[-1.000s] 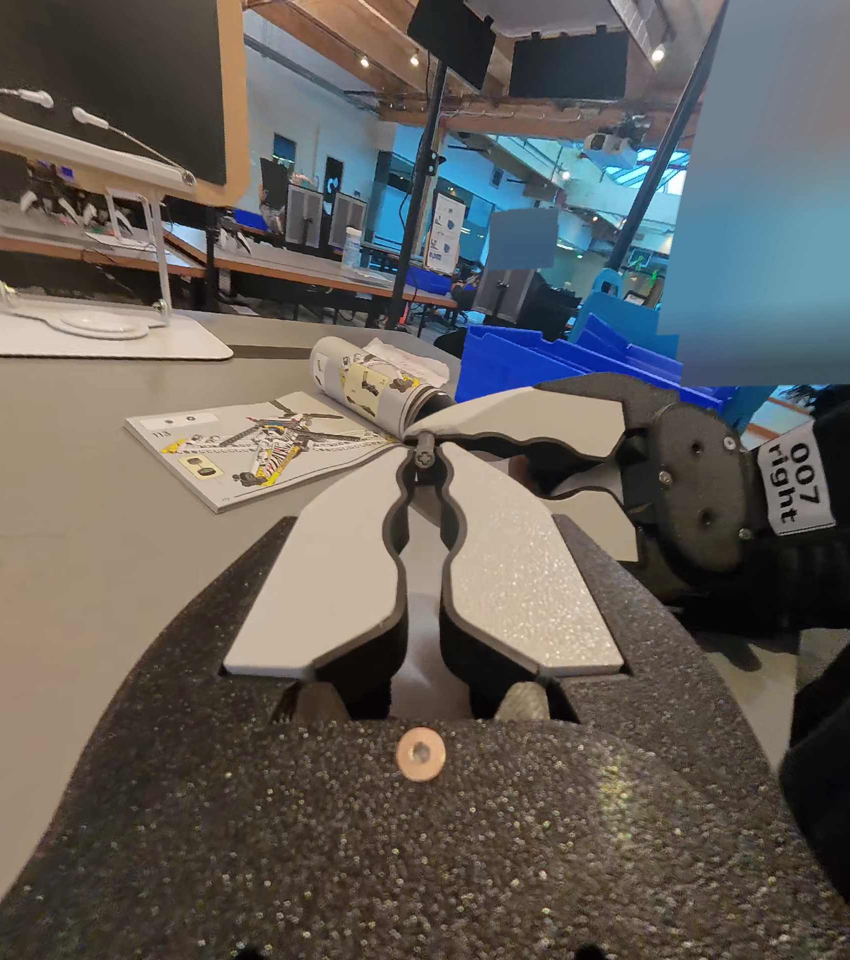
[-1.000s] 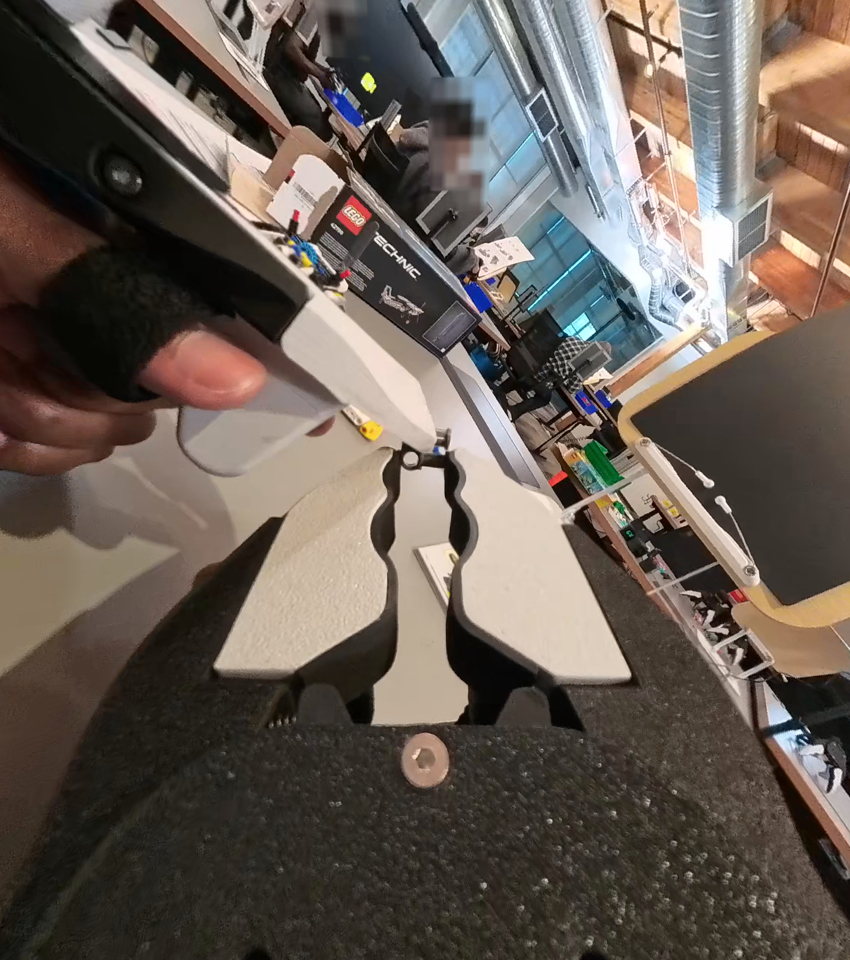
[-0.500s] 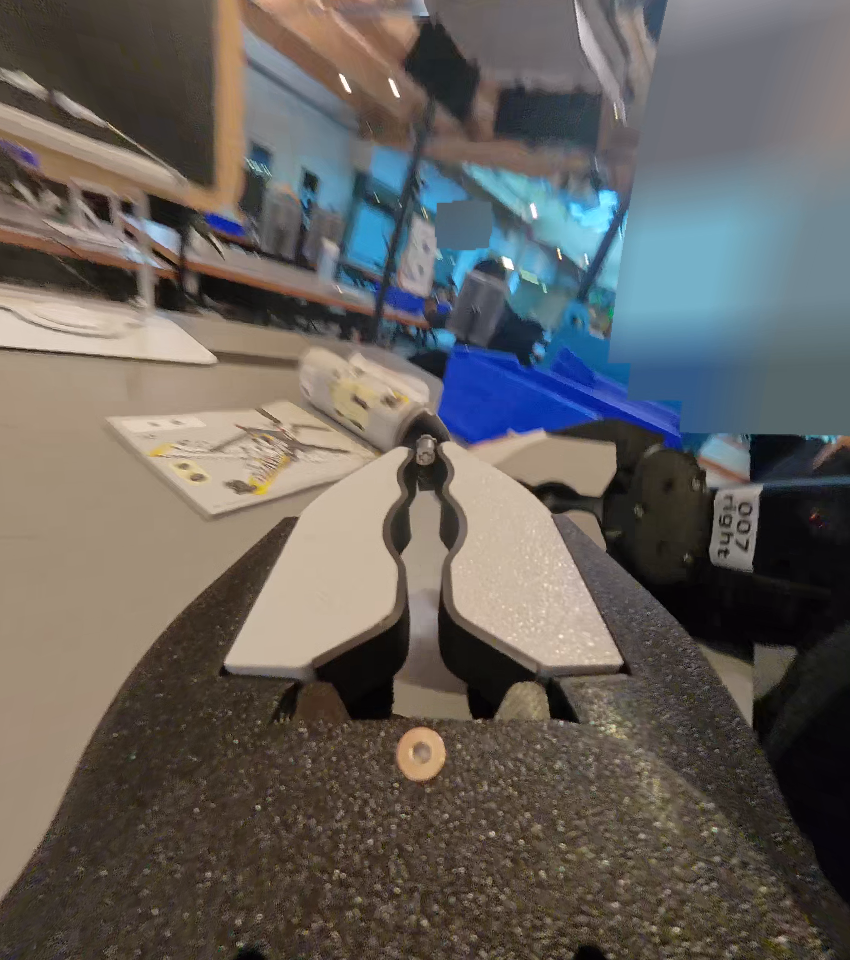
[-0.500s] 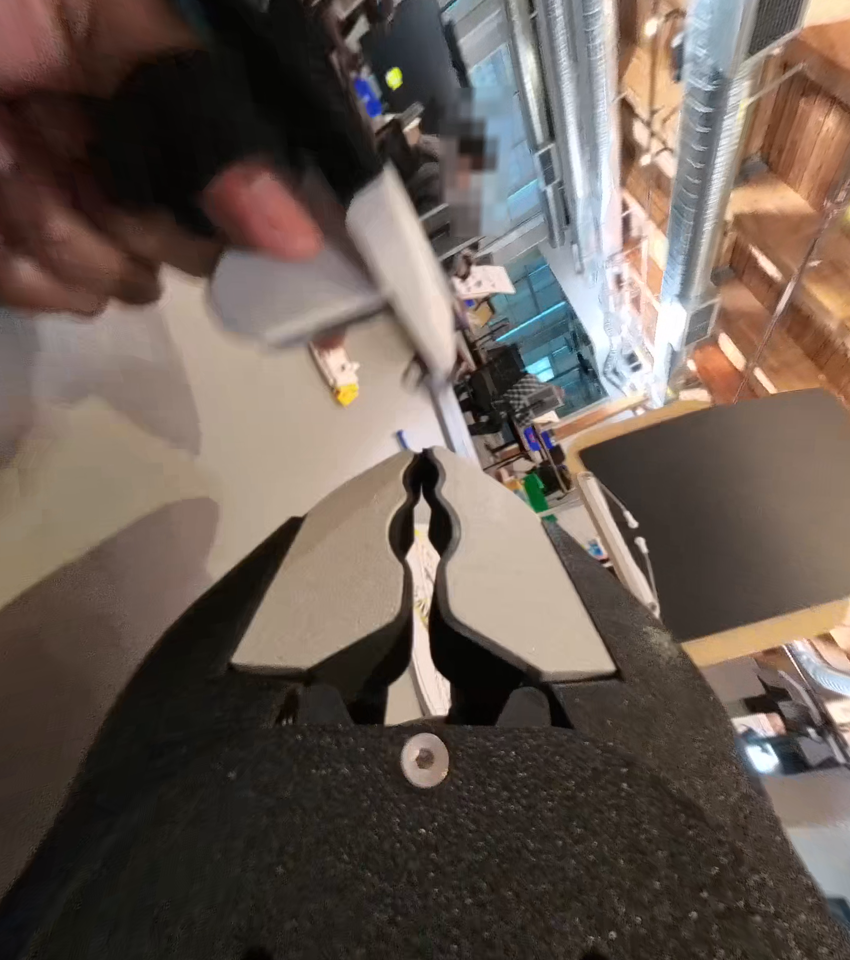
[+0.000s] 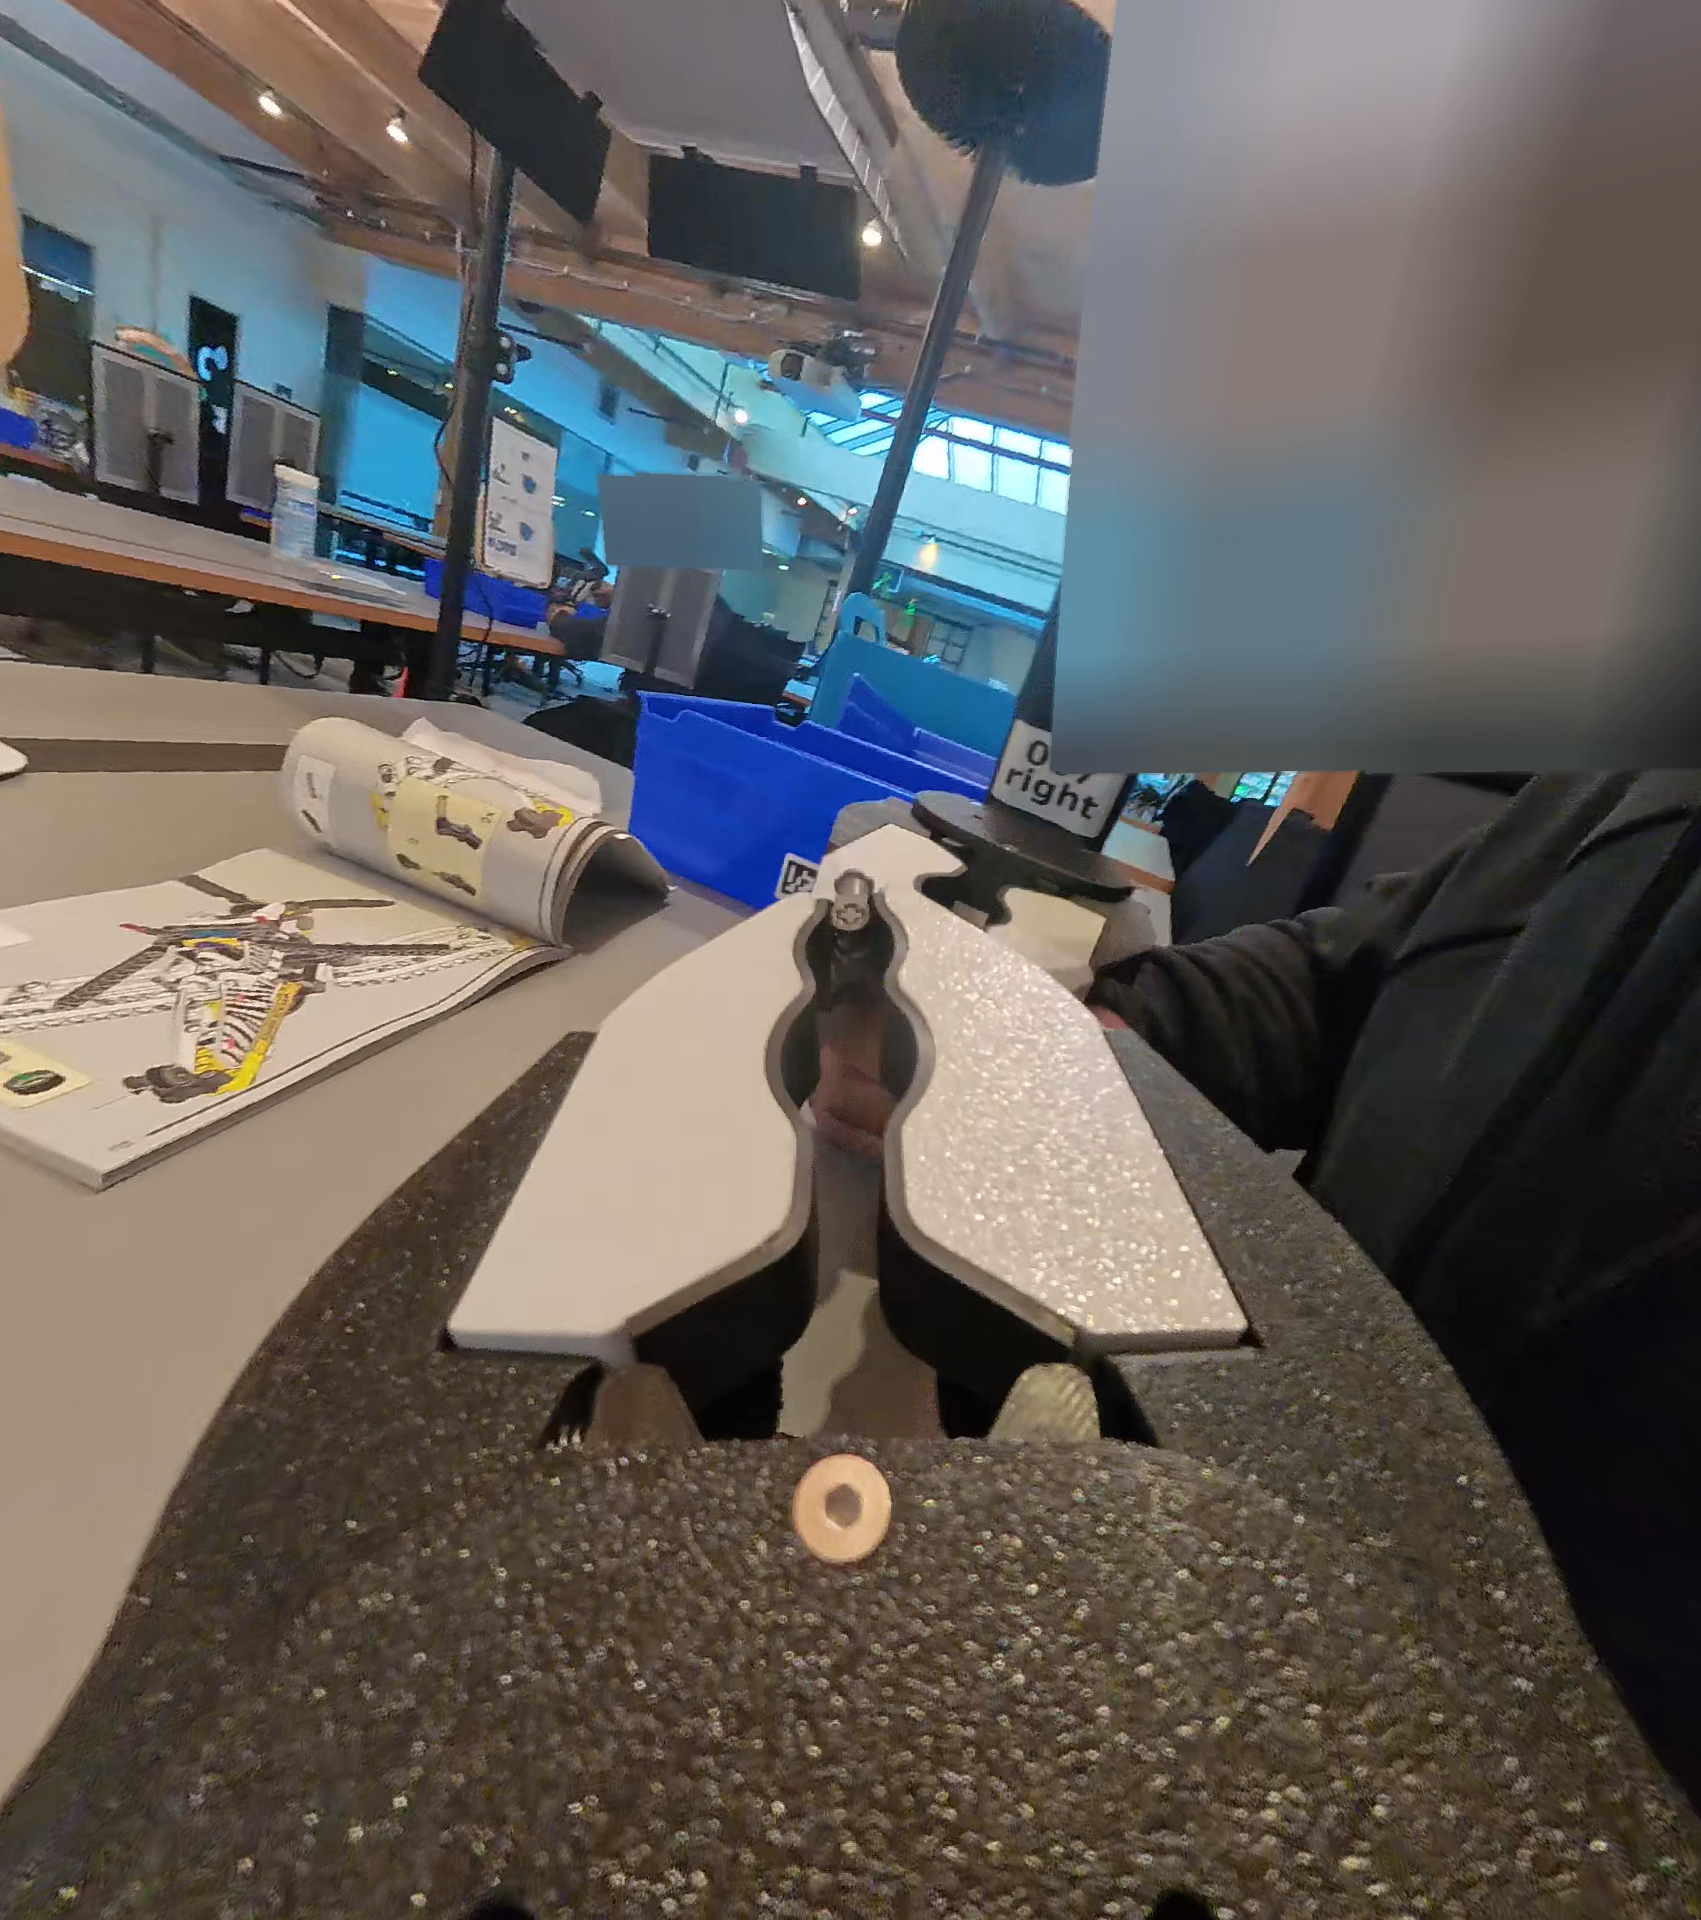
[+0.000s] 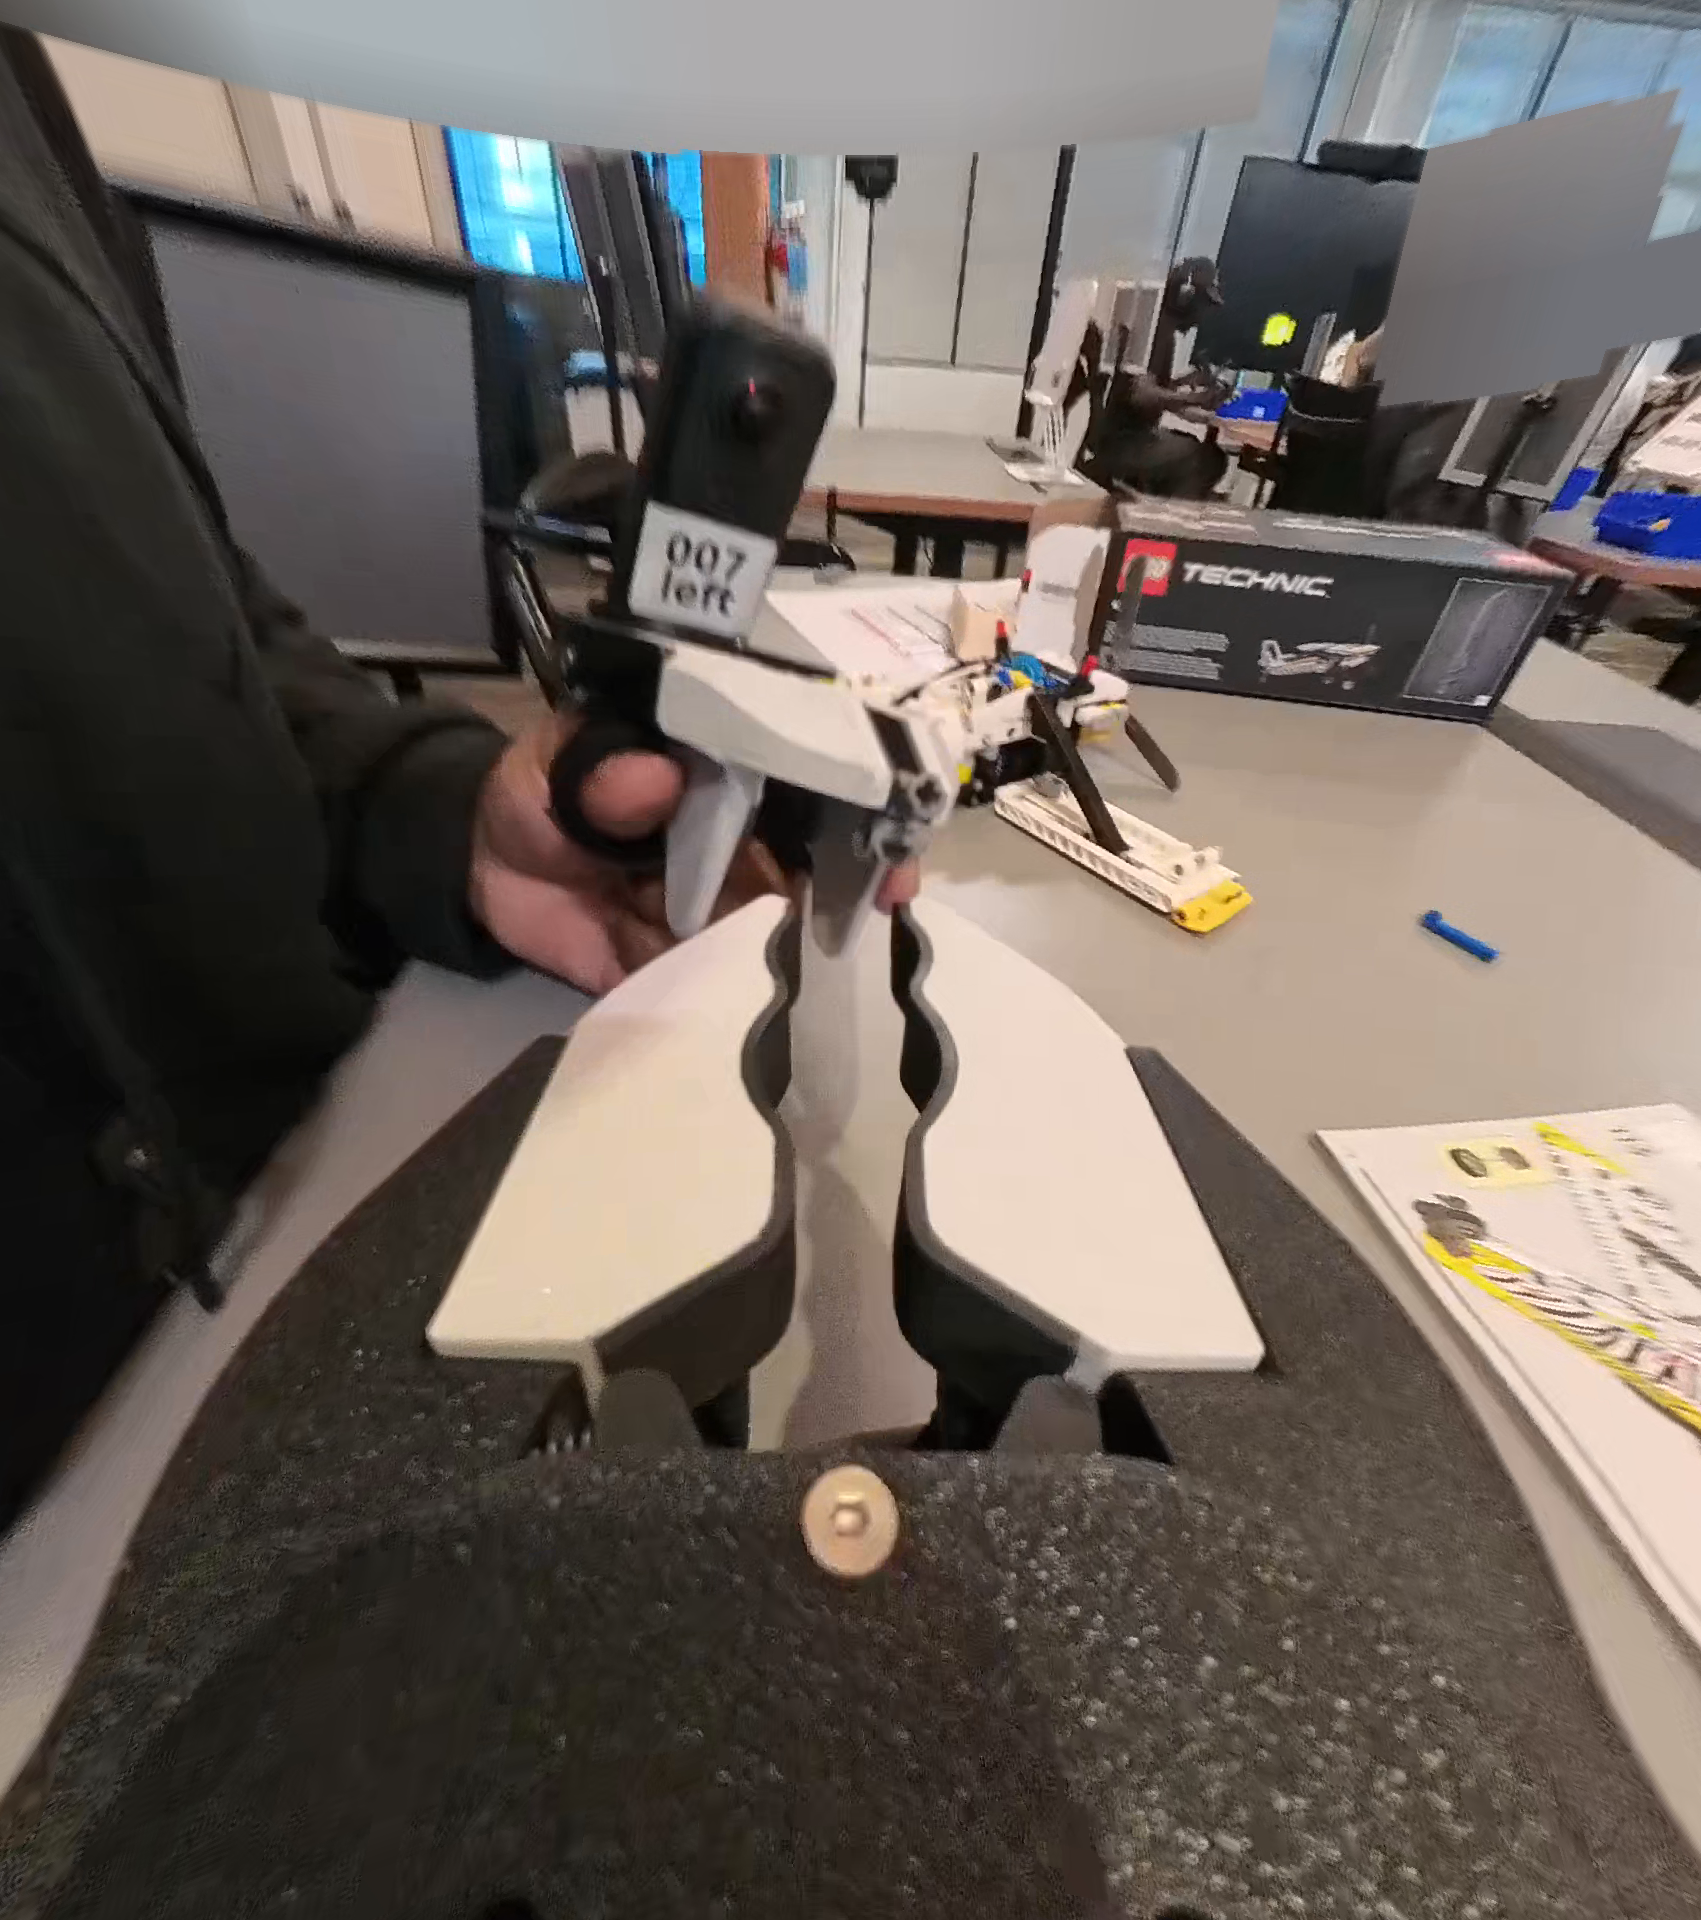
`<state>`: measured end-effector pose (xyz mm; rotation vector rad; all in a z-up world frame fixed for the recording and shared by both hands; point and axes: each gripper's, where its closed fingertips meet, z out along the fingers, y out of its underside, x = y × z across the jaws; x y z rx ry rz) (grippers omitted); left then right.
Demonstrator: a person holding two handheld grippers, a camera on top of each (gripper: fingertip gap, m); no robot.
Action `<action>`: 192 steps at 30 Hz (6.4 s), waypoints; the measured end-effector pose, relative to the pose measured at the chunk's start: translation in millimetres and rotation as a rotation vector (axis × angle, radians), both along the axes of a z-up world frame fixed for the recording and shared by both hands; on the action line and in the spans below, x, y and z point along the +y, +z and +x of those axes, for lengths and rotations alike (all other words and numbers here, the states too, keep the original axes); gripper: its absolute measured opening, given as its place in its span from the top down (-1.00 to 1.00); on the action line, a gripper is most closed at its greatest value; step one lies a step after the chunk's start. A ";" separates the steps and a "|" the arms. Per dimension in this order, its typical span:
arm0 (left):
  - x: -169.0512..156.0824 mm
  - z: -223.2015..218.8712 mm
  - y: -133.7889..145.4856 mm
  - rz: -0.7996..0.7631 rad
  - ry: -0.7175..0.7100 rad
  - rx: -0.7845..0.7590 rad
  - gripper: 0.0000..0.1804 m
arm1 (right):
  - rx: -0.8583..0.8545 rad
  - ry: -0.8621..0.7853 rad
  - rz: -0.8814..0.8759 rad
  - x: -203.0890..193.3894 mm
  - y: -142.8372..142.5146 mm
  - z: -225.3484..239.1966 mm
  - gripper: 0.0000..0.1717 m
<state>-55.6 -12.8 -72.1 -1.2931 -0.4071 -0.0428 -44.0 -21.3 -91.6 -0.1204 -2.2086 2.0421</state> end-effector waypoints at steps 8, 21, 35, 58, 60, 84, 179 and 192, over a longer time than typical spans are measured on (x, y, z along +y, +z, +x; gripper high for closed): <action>6.8 7.7 1.6 0.017 -0.058 0.008 0.92 | -0.193 0.017 -0.109 4.1 11.5 -1.2 0.86; 9.9 14.0 -2.3 -0.032 -0.101 0.020 0.93 | -0.227 0.090 -0.103 6.7 7.1 5.4 0.92; 13.4 23.7 -5.8 -0.107 -0.087 0.101 0.93 | -0.213 0.119 -0.070 12.6 3.6 15.1 0.92; 32.2 15.8 -15.8 -0.283 -0.089 0.104 0.92 | -0.165 -0.161 0.164 64.1 -18.4 2.0 0.92; 48.3 10.9 -3.4 -0.308 -0.096 0.127 0.92 | -0.159 -0.280 0.196 77.7 -15.0 4.4 0.92; 359.0 -51.4 39.7 -0.420 -0.292 0.279 0.35 | -0.277 -1.237 0.250 420.3 22.3 -11.8 0.69; -52.8 -170.7 -103.6 -0.842 0.293 -0.171 0.48 | -0.185 -0.033 0.938 -9.7 -101.7 -243.6 0.24; -53.3 -171.1 -103.3 -0.836 0.295 -0.176 0.48 | -0.172 -0.018 0.941 -10.1 -99.0 -239.8 0.26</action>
